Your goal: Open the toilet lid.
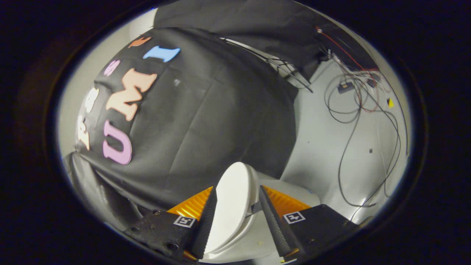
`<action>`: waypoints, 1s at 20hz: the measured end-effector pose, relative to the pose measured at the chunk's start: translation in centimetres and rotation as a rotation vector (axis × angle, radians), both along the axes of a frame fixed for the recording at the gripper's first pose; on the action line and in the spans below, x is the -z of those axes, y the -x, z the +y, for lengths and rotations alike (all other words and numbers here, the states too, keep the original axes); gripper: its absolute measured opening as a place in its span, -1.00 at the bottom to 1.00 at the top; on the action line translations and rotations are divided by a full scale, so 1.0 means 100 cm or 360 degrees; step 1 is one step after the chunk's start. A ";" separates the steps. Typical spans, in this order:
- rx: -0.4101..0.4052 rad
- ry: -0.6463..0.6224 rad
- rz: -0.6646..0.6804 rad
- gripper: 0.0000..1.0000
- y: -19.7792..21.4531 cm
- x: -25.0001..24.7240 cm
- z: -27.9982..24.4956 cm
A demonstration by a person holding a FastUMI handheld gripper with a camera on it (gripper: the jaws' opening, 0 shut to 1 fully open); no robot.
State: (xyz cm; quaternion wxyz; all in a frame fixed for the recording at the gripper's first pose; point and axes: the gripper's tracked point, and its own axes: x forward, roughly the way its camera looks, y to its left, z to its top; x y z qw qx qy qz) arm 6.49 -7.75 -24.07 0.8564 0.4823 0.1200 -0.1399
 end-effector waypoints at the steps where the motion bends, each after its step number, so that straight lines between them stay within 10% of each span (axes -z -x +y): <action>1: 0.0029 -0.0035 0.0018 0.43 0.001 0.010 -0.003; 13: -0.0029 -0.0311 0.0065 0.37 -0.025 0.071 -0.001; 20: -0.0113 -0.0403 0.0066 -0.77 -0.048 0.075 0.013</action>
